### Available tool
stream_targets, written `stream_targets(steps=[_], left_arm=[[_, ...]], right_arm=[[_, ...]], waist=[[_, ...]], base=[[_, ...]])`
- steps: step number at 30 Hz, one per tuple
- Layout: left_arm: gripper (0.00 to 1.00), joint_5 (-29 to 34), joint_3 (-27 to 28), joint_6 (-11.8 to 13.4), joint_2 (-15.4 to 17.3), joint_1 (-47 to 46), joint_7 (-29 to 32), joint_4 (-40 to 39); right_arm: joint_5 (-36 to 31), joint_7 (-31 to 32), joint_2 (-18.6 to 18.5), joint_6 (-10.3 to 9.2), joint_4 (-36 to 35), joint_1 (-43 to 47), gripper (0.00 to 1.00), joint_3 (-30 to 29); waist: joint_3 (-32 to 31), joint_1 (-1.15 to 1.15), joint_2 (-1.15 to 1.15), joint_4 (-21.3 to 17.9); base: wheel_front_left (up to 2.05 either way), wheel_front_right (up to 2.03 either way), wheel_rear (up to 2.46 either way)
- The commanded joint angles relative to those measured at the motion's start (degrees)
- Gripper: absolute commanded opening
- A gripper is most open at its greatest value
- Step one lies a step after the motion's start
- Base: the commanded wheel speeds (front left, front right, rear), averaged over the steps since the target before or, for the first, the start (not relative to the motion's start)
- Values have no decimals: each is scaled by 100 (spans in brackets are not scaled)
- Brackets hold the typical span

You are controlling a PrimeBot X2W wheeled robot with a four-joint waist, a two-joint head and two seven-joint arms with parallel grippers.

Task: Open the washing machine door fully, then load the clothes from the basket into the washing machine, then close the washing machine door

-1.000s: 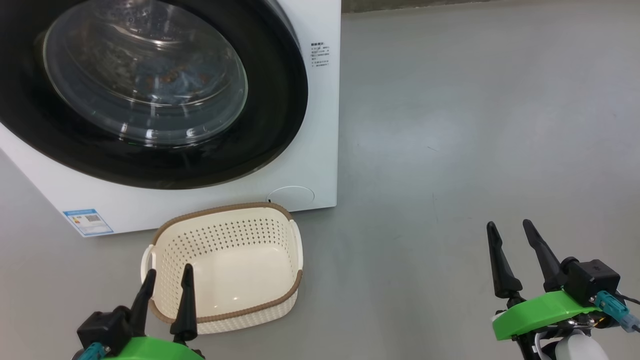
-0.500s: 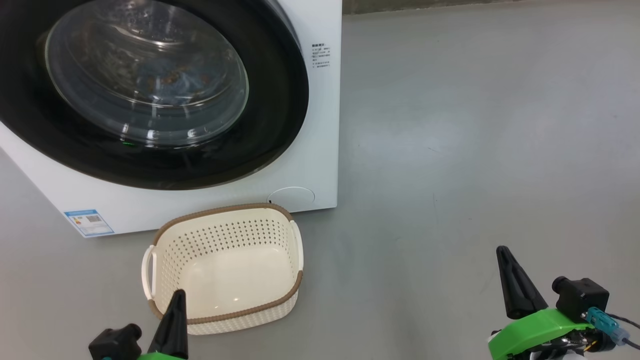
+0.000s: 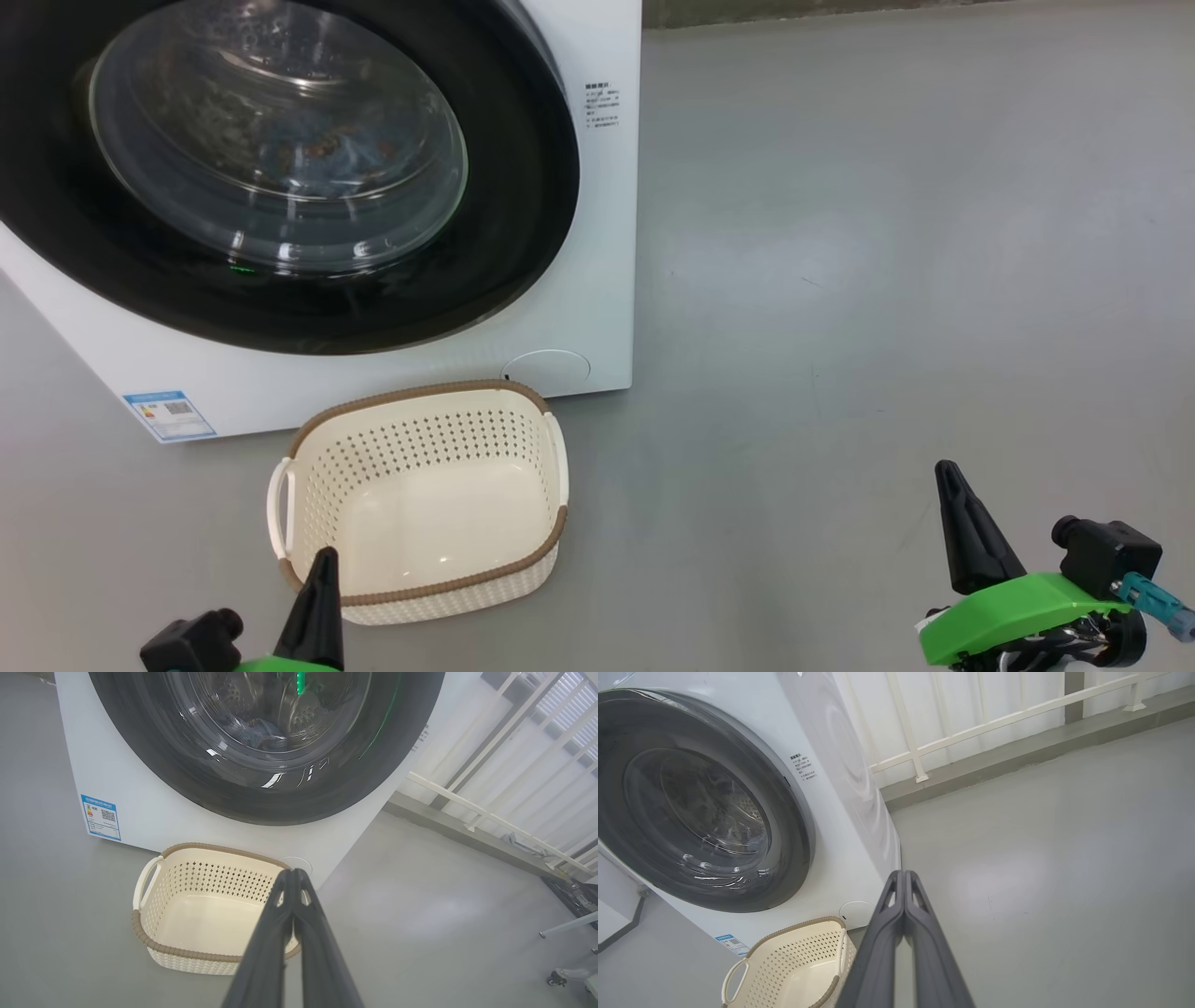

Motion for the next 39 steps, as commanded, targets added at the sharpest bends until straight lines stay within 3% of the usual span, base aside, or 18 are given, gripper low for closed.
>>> stream_targets(steps=[1, 39], left_arm=[[0, -149, 83, -2, 86, -170, 20, -159], [0, -2249, 391, -7, 148, -267, 613, -251]], right_arm=[[177, 36, -34, -6, -169, -126, 0, -16], [2538, 660, -38, -16, -246, -97, 0, -72]], waist=[[-1, -1, 0, 2], [-35, -1, 0, 57]], base=[[0, 0, 0], [0, 0, 0]])
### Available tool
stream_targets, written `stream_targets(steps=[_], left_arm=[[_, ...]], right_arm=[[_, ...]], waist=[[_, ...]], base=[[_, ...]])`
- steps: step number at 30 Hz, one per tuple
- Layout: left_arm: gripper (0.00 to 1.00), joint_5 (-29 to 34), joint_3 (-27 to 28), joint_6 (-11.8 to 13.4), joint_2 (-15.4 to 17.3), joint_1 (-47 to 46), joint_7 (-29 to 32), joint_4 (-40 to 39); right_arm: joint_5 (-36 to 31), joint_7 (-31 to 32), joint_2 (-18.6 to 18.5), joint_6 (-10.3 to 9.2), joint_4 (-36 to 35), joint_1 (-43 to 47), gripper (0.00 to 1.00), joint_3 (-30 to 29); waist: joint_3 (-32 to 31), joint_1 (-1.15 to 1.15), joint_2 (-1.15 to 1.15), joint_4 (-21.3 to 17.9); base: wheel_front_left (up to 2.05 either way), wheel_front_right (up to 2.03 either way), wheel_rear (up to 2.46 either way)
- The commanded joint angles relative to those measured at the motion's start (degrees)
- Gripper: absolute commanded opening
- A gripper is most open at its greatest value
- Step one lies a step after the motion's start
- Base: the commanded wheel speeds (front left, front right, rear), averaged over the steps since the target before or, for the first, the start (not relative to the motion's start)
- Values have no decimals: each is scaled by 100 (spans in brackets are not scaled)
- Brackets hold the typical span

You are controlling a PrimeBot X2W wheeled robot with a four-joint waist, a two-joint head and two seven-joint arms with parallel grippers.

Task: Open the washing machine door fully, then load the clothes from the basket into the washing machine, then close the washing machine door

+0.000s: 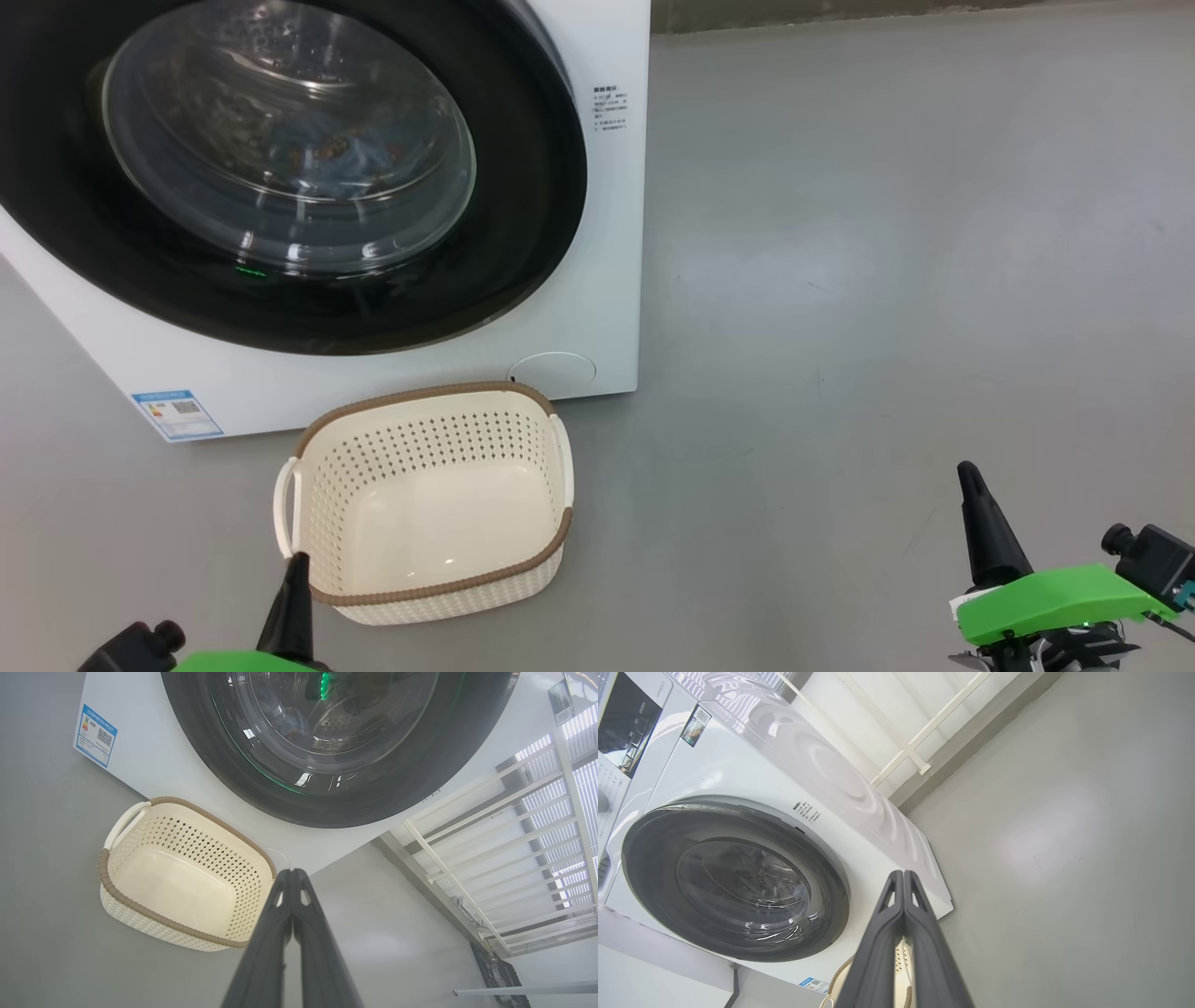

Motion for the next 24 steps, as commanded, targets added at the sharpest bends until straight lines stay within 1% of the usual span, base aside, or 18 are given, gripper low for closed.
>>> stream_targets(steps=[1, 24], left_arm=[[0, -166, 130, -7, 92, -251, 42, -173], [0, -1511, 349, -11, 118, -314, 442, -233]], right_arm=[[189, 39, -38, -16, -179, -96, 0, 49], [1720, 445, -41, -22, -227, -78, 0, 11]], waist=[[-1, 0, 0, 3], [-24, 0, 0, 38]], base=[[0, 0, 0], [0, 0, 0]])
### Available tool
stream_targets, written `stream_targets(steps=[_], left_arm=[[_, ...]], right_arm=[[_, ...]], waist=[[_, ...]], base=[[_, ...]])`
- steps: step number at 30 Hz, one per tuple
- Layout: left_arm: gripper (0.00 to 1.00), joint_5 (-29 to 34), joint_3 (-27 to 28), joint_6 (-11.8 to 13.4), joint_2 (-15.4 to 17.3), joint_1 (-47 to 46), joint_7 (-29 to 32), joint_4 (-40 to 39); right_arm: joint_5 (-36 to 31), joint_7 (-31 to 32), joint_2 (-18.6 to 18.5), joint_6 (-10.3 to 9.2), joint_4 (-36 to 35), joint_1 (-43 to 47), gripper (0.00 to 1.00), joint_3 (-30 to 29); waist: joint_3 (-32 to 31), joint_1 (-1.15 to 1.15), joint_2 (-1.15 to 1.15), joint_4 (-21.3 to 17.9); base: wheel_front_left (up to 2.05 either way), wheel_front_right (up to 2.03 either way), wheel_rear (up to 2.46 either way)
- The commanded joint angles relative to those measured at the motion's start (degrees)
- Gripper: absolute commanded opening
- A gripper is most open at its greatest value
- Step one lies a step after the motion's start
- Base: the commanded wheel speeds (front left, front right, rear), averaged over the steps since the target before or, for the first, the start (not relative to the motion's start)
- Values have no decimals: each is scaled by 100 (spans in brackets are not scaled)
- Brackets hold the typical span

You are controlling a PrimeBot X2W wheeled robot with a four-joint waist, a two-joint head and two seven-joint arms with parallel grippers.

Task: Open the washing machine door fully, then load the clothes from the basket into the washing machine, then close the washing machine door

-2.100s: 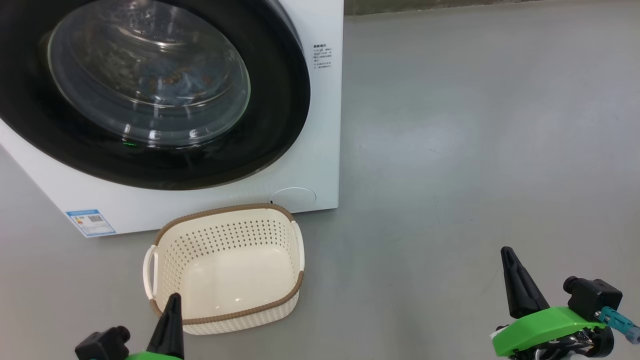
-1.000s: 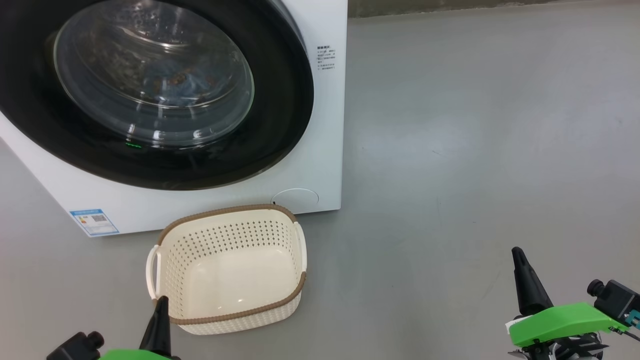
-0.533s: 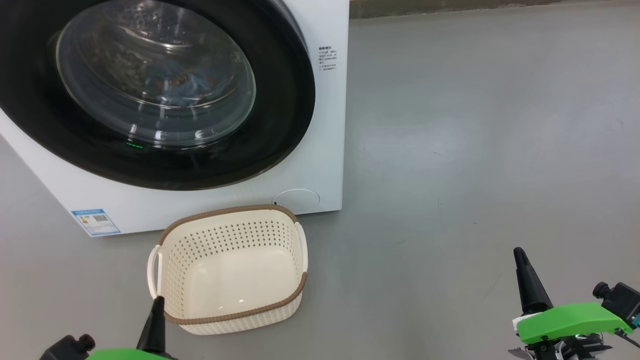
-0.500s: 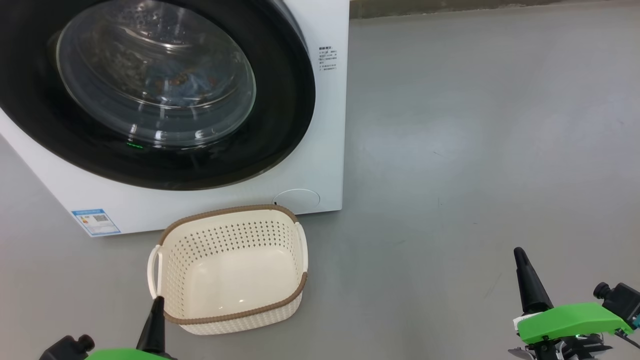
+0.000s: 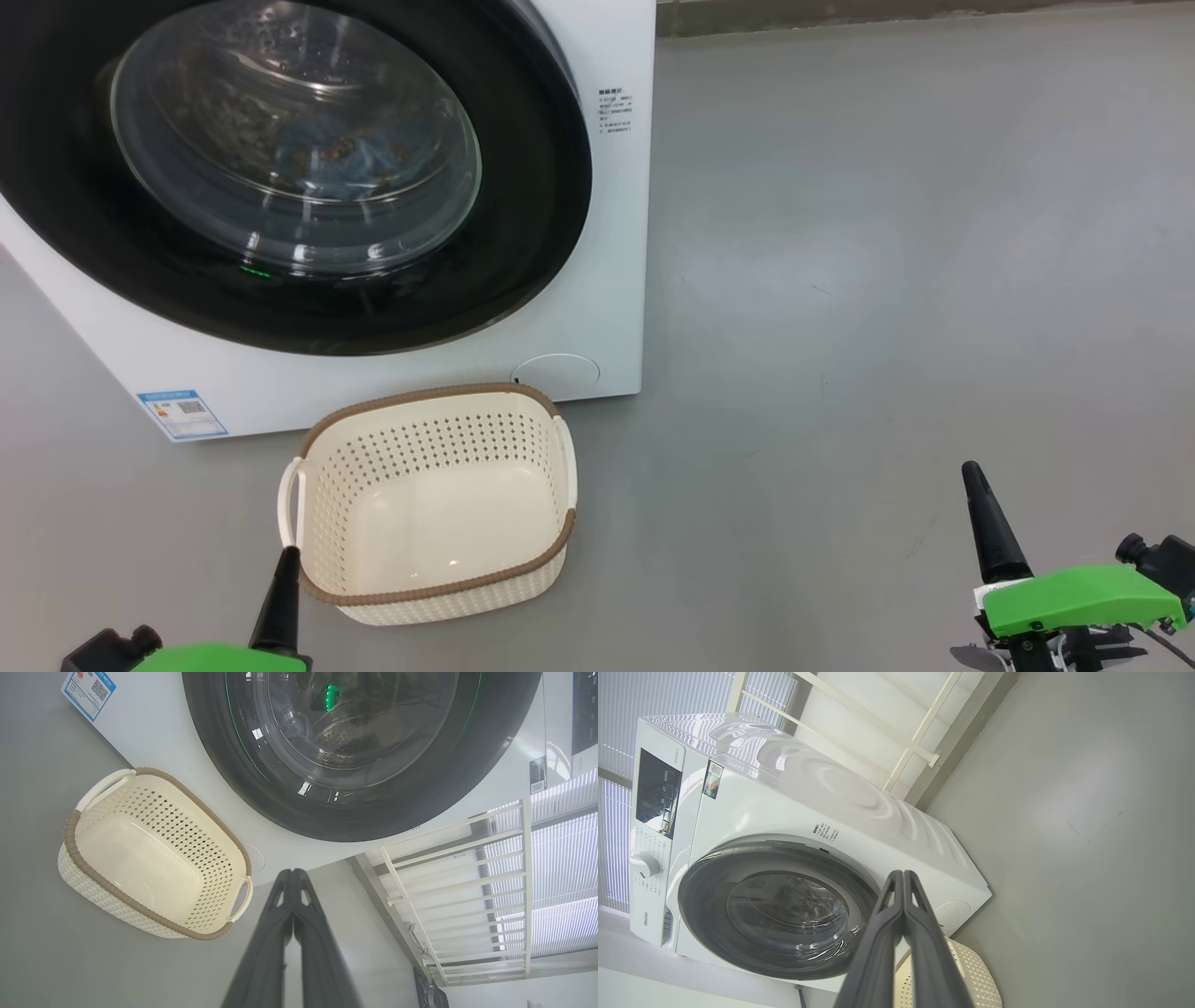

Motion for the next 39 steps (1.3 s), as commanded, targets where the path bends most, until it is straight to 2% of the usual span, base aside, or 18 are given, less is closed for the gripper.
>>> stream_targets(steps=[1, 39], left_arm=[[0, -173, 164, -11, 108, -252, 68, -165], [0, -2234, 519, -16, 136, -352, 699, -257]], right_arm=[[213, 49, -41, -21, -180, -78, 0, 59], [2574, 676, -46, -32, -254, -51, 0, 0]], waist=[[-2, 0, 0, 3], [-36, 0, 0, 58]], base=[[0, 0, 0], [0, 0, 0]])
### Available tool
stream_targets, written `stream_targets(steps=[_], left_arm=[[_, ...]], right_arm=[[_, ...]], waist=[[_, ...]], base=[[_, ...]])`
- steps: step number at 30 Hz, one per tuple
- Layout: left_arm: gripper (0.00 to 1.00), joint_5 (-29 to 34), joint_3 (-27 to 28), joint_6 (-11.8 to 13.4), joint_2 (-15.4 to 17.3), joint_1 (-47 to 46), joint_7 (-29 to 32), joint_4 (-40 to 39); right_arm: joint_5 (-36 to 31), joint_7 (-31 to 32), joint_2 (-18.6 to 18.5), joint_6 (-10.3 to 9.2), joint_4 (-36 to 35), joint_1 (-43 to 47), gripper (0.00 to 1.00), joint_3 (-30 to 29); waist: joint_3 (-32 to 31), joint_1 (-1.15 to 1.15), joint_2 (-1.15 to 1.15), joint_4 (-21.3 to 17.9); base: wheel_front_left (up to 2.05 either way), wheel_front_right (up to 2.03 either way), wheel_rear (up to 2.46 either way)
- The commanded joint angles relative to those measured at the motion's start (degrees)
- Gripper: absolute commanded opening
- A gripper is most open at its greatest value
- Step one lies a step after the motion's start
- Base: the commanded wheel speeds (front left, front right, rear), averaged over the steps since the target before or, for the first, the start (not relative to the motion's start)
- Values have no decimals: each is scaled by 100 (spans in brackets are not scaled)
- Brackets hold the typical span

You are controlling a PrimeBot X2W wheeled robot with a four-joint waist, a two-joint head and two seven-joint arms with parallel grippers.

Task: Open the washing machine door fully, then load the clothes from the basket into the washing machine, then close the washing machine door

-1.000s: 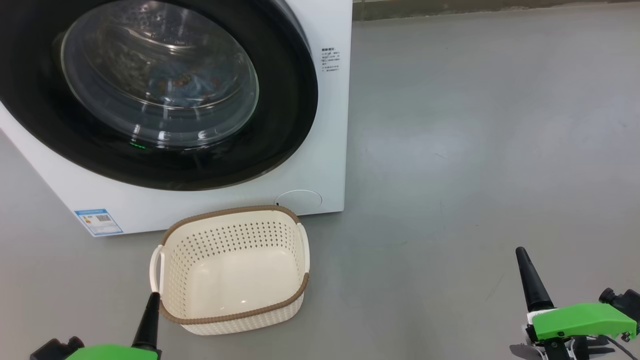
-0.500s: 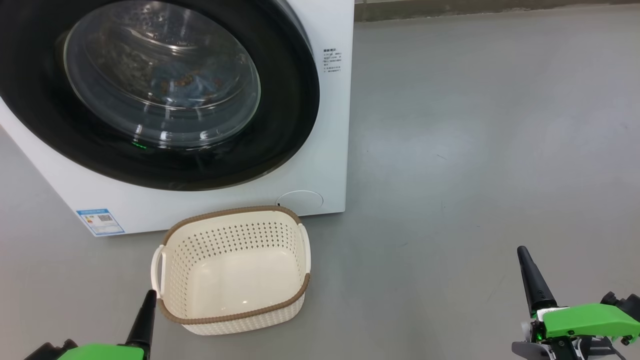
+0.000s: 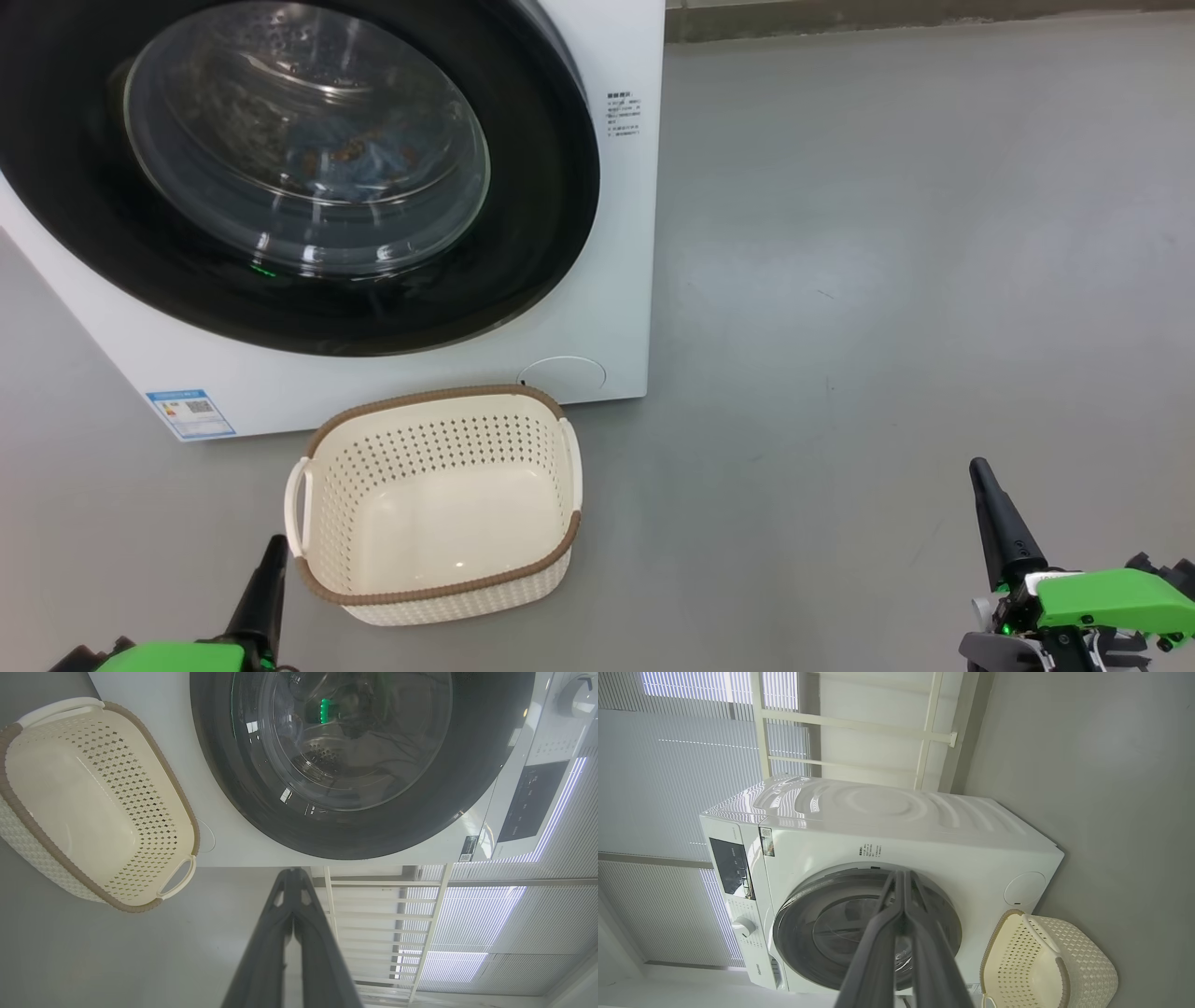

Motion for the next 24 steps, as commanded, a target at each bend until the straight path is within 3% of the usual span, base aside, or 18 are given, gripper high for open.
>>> stream_targets(steps=[1, 8, 24], left_arm=[[0, -193, 218, -16, 114, -295, 72, -171], [0, -565, 284, -17, 118, -313, 187, -188], [0, -554, 297, -17, 109, -314, 198, -187]], right_arm=[[238, 73, -45, 6, -185, -51, 0, 112], [665, 187, -45, 5, -198, -46, 0, 101], [666, 186, -45, 5, -198, -46, 0, 101]], waist=[[-2, 0, 0, 4], [-8, 0, 0, 14], [-8, 0, 0, 14]], base=[[0, 0, 0], [0, 0, 0], [0, 0, 0]])
